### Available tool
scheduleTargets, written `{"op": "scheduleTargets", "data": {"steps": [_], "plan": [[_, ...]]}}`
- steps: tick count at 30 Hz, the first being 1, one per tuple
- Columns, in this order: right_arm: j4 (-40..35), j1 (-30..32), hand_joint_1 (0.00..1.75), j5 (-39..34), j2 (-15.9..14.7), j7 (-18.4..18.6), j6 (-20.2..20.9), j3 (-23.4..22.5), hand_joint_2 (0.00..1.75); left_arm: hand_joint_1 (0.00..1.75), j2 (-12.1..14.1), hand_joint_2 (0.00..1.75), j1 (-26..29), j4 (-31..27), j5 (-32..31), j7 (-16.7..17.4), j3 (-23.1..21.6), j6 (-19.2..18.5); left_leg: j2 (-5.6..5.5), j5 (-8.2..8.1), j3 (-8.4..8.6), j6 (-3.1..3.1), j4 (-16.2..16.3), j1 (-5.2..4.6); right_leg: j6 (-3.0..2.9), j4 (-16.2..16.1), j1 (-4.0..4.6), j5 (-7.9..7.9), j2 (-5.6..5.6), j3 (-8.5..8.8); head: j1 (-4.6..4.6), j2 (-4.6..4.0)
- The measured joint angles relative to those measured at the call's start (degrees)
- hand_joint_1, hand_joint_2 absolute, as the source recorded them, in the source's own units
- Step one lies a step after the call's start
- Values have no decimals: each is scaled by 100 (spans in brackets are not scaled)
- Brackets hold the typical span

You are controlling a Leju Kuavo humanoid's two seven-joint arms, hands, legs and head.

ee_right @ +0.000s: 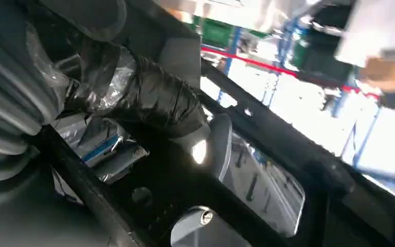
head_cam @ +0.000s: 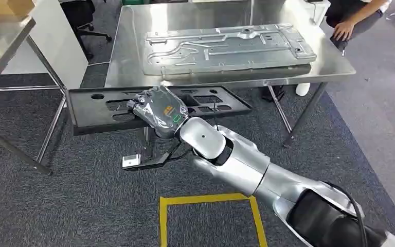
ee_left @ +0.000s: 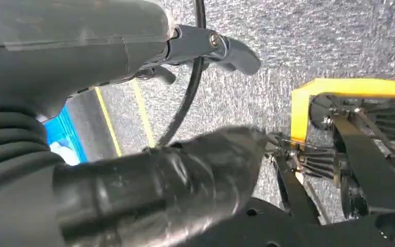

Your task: Take the parts from the cabinet and place them on the table.

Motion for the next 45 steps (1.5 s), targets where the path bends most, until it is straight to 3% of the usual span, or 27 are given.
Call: {"op": "scheduleTargets", "data": {"steps": [2,4,6,8,9,10,11,12,13,16,19,21,23,24,25,26,28,30,31,33,35,37,39,40,41,43,45], "plan": [[-2,-331,175,-50,-4,53,223,-116,175,0,0,175,-3,4,87,0,20,-28,-49,-57,169,76,-44,36,46,386,-37,149,77,-200,6,0],[0,-542,175,-77,-37,57,322,-188,175,0,6,175,-37,11,107,-2,50,-35,-69,-169,292,125,-59,41,103,1262,-62,336,324,-759,11,2],[7,-615,175,-90,-87,55,368,-197,175,0,7,175,-65,11,112,-2,77,-37,-136,-333,472,123,-64,50,151,1791,-103,-206,377,-1274,16,2],[20,-610,175,-105,-116,59,394,-197,175,0,7,175,-72,11,116,-2,101,-39,-213,-513,702,104,-62,55,172,1711,-134,-785,379,-1531,20,0],[20,-614,175,-107,-125,75,429,-197,175,0,7,175,-71,11,136,-2,105,-48,-245,-606,823,90,-62,55,171,1490,-138,-831,379,-1559,22,0],[20,-636,175,-107,-140,79,483,-197,175,0,7,175,-65,13,168,-2,107,-61,-264,-696,942,80,-62,55,157,1164,-137,-642,380,-1550,22,0],[20,-677,175,-116,-173,79,564,-197,175,0,7,175,-58,15,190,0,107,-79,-272,-797,1067,69,-60,54,133,742,-135,-118,384,-1532,22,0],[37,-724,175,-129,-232,79,652,-197,175,0,7,175,-19,26,221,0,107,-103,-284,-889,1113,46,-68,49,99,277,-131,892,390,-1541,33,0],[50,-783,175,-145,-256,79,709,-197,175,0,11,175,-47,37,241,0,114,-120,-328,-986,1201,-6,-3,36,68,139,-79,1279,408,-1574,16,0],[87,-1073,175,-223,-254,83,953,-234,175,0,54,175,-76,37,343,0,129,-183,-336,-957,1240,-127,73,49,-73,163,-54,1088,412,-1434,20,0],[162,-1406,175,-330,-240,85,1188,-343,175,0,92,175,-81,37,418,-2,151,-247,-217,-679,587,-224,1159,68,-195,59,-106,958,414,-1160,5,2],[241,-1561,175,-440,-240,83,1358,-374,175,0,114,175,-82,37,468,-7,175,-275,-193,-1080,73,-288,1727,91,-199,27,-110,805,417,-967,9,0],[314,-1637,175,-516,-240,81,1456,-428,175,0,144,175,-70,39,503,-15,210,-330,-167,-1705,-187,-288,1727,92,-192,18,-112,627,422,-737,11,0],[348,-1689,175,-529,-240,92,1514,-459,175,0,159,175,-55,39,511,-20,223,-339,-162,-1791,-222,-280,1523,91,-182,18,-112,528,423,-614,11,0],[387,-1749,175,-531,-240,129,1587,-492,175,0,162,175,-27,48,507,-30,236,-337,-161,-1664,-209,-251,1210,89,-170,18,-111,433,429,-494,13,0],[422,-1812,175,-538,-247,149,1640,-514,175,0,164,175,19,81,494,-74,234,-321,-160,-1253,-176,-207,815,81,-154,18,-102,338,428,-374,9,0],[527,-1894,175,-568,-346,138,1686,-551,175,0,155,175,121,194,492,-192,234,-306,-149,99,-204,-97,-51,7,-92,67,-68,131,437,-180,14,0],[557,-1948,175,-584,-347,112,1706,-590,175,0,133,175,146,212,492,-240,234,-304,-184,65,-52,-47,13,6,-27,-15,-50,-55,456,-33,16,0],[571,-1981,175,-593,-363,112,1706,-636,175,0,124,175,179,234,487,-247,234,-302,-181,-12,-14,-8,-22,22,-10,126,-49,38,446,6,29,0],[577,-2089,175,-614,-367,112,1701,-719,175,0,92,175,169,245,492,-258,234,-304,-187,-54,200,64,-49,45,41,532,-57,122,449,-140,35,0],[590,-2173,175,-614,-385,94,1701,-724,175,0,92,175,135,282,492,-262,234,-304,-182,-183,330,120,-50,51,105,1360,-84,66,443,-716,42,0],[601,-2156,175,-617,-385,90,1703,-724,175,0,85,175,118,284,492,-262,234,-304,-190,-332,482,107,-50,58,176,1804,-128,-462,442,-1202,42,0],[625,-2137,175,-621,-391,90,1706,-724,175,0,77,175,107,293,492,-262,234,-304,-226,-502,698,79,-50,69,204,1670,-171,-819,440,-1446,42,0],[636,-2136,175,-621,-402,90,1706,-724,175,0,68,175,107,293,492,-262,234,-304,-240,-598,821,63,-50,74,205,1391,-180,-718,439,-1459,40,0],[647,-2137,175,-621,-415,90,1706,-724,175,0,57,175,107,295,492,-262,234,-304,-245,-691,952,48,-49,78,198,996,-185,-353,437,-1426,42,0],[684,-2118,175,-621,-465,88,1710,-715,175,0,48,175,124,332,496,-260,234,-306,-259,-866,1151,1,-8,59,170,226,-173,921,415,-1459,42,0],[704,-2125,175,-638,-483,70,1723,-706,175,0,46,175,55,369,564,-258,234,-352,-295,-1086,1214,-93,-20,43,89,321,-133,872,423,-1336,35,0]]}}
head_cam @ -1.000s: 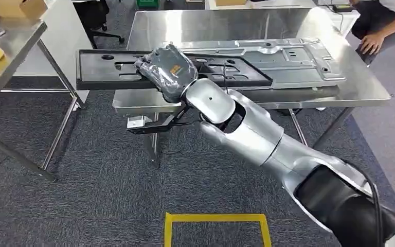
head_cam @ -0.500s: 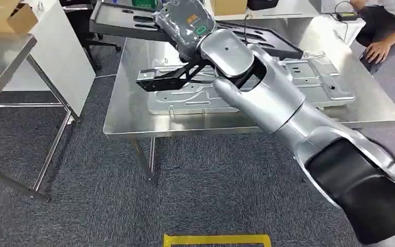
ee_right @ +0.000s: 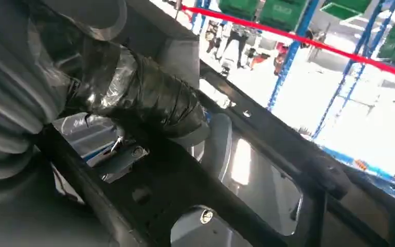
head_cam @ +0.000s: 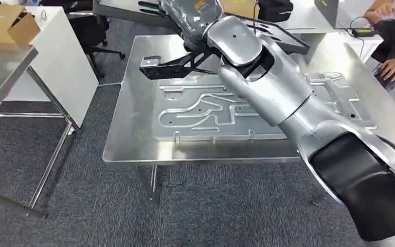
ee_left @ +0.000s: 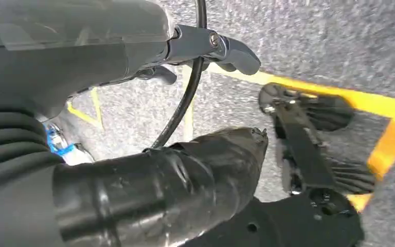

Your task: Take the parts from the cabinet and place them on the table.

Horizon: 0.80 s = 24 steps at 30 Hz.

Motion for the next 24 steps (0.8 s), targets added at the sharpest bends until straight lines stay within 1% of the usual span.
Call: {"op": "scheduleTargets", "data": {"steps": [1,2,3,4,5,6,7,8,9,10,11,12,13,14,15,16,17,19,24], "plan": [[9,-2,175,-18,18,-13,7,-4,175,0,-2,175,0,48,39,-2,0,-6,1,53,99,-44,180,0,-66,-40,-32,-26,32,11,0,0],[35,-34,175,-29,17,-13,9,-9,175,0,-2,175,-10,77,77,-2,0,-15,9,94,70,-80,226,-5,-124,-22,-33,-54,28,119,4,0],[53,-55,175,-31,33,-26,9,-17,175,0,0,175,-27,103,120,18,0,-20,59,68,26,-92,345,19,-168,-37,-32,-45,19,191,7,0],[74,-75,175,-35,46,-42,4,-17,175,0,-2,175,-28,107,162,28,-2,-24,101,48,-102,-117,617,23,-203,-36,-27,-82,24,242,2,0],[112,-77,175,-44,63,-79,-4,-15,175,0,-4,175,-35,107,219,59,-2,-20,120,-71,-354,-143,1004,30,-218,-36,-17,-118,34,283,2,0],[141,-72,175,-46,84,-106,-9,-11,175,0,-7,175,-51,107,258,72,-2,-15,128,-195,-541,-155,1268,31,-224,-36,-6,-149,39,308,3,0],[212,-36,175,-63,102,-142,-13,11,175,0,-9,175,-78,107,316,92,0,2,132,-489,-905,-166,1692,31,-244,-36,20,-218,44,363,2,0],[256,9,175,-70,129,-149,-15,24,175,0,-11,175,-83,107,354,112,-2,18,133,-605,-1089,-159,1819,29,-255,-35,48,-259,46,414,-2,0],[308,54,175,-85,162,-149,-15,37,175,0,-11,175,-81,107,398,140,-2,24,132,-573,-1164,-123,1719,16,-266,-29,79,-281,47,480,0,0],[363,83,175,-90,185,-166,-15,50,175,0,-11,175,-78,107,452,162,-2,37,132,-357,-1136,-71,1413,-9,-278,-29,110,-335,51,546,0,0],[409,99,175,-88,214,-179,-22,61,175,0,-11,175,-71,107,507,173,-2,53,131,14,-1036,3,942,-41,-290,-32,153,-381,58,606,0,0],[468,126,175,-68,260,-182,-42,74,175,0,-11,175,-47,107,568,188,-2,53,132,477,-916,137,416,-102,-305,-40,175,-422,62,653,2,0],[538,187,175,-35,275,-182,-81,96,175,0,37,175,-14,122,621,190,-2,57,64,802,-881,287,235,-143,-320,-57,138,-451,67,664,20,0],[625,244,175,13,314,-182,-120,148,175,0,18,175,-28,138,668,199,-2,61,48,722,-947,290,265,-169,-278,-97,138,-449,115,694,15,0],[689,318,175,26,359,-184,-131,179,175,0,22,175,-34,142,706,192,-2,55,45,764,-856,340,107,-175,-237,-104,116,-467,119,687,6,0],[778,429,175,28,385,-182,-133,210,175,0,24,175,-37,142,767,184,-2,57,58,824,-809,311,72,-201,-242,-111,124,-491,108,713,9,0],[902,498,175,26,406,-177,-136,238,175,0,22,175,-35,149,826,175,-2,68,42,830,-810,220,42,-191,-242,-134,117,-489,98,730,22,0],[1122,631,175,15,446,-206,-144,282,175,0,13,175,-37,160,933,159,-4,64,44,809,-811,190,45,-186,-231,-141,116,-507,95,731,15,0],[1765,965,175,-46,485,-454,-199,384,175,0,-52,175,-47,192,1153,151,-129,-44,40,770,-811,155,38,-169,-225,-186,127,-531,91,758,15,0]]}}
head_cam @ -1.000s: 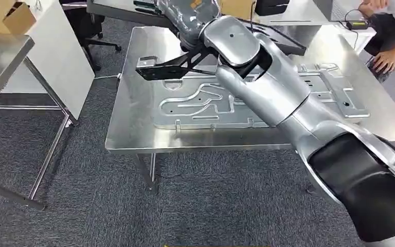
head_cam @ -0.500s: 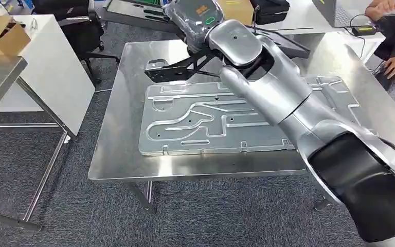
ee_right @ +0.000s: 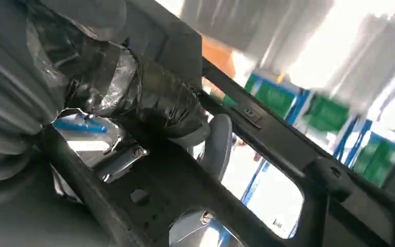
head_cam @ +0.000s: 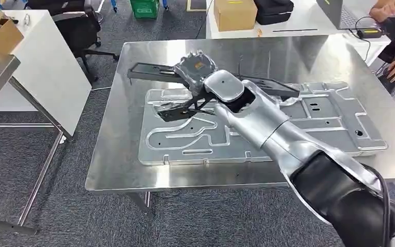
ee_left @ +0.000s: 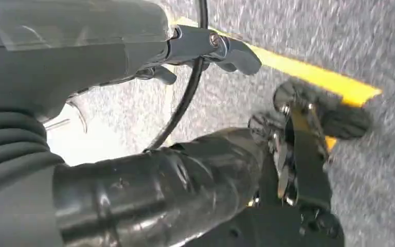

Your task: Take the parts from the cabinet and place them on the table.

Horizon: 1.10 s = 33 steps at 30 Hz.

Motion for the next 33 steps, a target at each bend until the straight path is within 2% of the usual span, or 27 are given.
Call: {"op": "scheduleTargets", "data": {"steps": [9,18,19,25,26,29,33], "plan": [[878,551,175,-55,48,-219,-59,186,175,0,-11,175,-7,2,283,0,-171,-37,-2,-15,-1,10,-1,-1,11,-23,-2,-6,-1,14,0,0],[1314,679,175,85,63,-245,13,446,175,0,-17,175,-6,2,556,37,-304,-46,-3,-18,5,14,4,-1,12,-25,-3,-6,-3,21,0,0],[1365,683,0,85,63,-241,13,481,0,0,-20,175,-7,2,576,37,-315,-46,-3,-21,10,18,4,-1,13,-25,-3,-7,-3,25,0,0],[1566,736,0,109,63,-252,81,608,0,0,-24,175,-2,2,597,83,-468,-127,-3,-21,18,18,4,-1,14,-25,-1,-7,-3,35,0,0],[1596,737,0,109,63,-250,81,625,0,0,-24,0,-1,2,602,90,-488,-127,-2,-21,19,18,4,-1,14,-25,-1,-7,-3,36,0,0],[1644,736,0,107,63,-184,5,647,0,0,-24,0,-2,2,793,87,-503,-116,-2,-20,20,18,4,-1,14,-25,-1,-7,-3,37,0,0],[1649,722,0,107,94,-35,-379,652,0,0,-30,0,-2,4,925,68,-523,-112,-2,-20,20,18,4,-1,14,-25,-1,-7,-3,38,0,0]]}}
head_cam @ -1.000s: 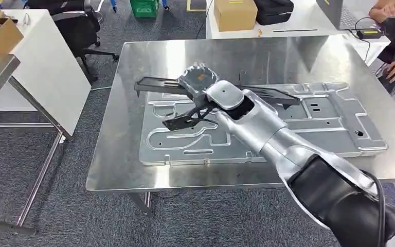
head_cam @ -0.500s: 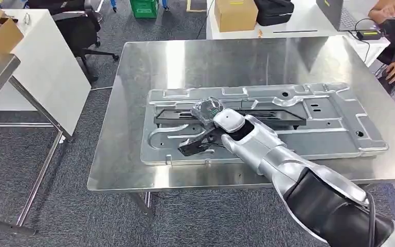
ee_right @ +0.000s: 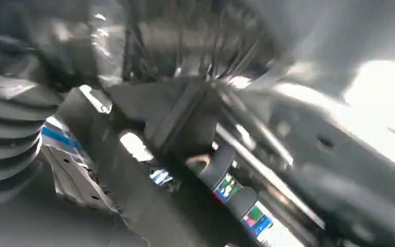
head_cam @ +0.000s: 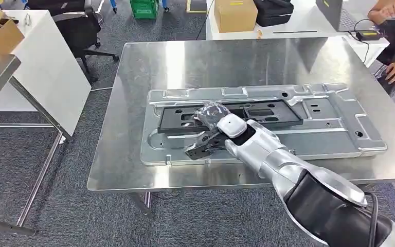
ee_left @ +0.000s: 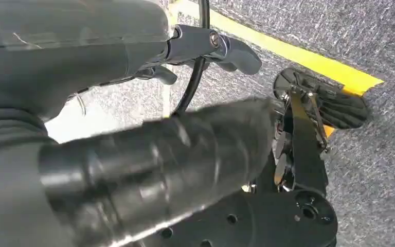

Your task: Take the parts from the cabinet and place them on the table.

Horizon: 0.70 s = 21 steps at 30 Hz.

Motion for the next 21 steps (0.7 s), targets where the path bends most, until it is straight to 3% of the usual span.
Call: {"op": "scheduleTargets", "data": {"steps": [7,11,21], "plan": [[-393,-78,0,179,15,334,-811,-11,0,0,-63,0,-1,66,203,-83,-48,94,0,0,0,0,0,0,0,0,0,0,0,-2,0,0],[-1070,-17,0,472,-6,573,-1164,-151,0,0,-118,0,3,94,422,-81,-151,153,2,-15,-2,9,13,-3,8,-6,-5,-5,2,-1,0,0],[-3011,566,0,638,-266,488,-1059,-378,0,0,-179,0,33,109,717,-83,-459,170,8,-58,19,88,28,10,96,-11,1,-40,7,42,0,0]]}}
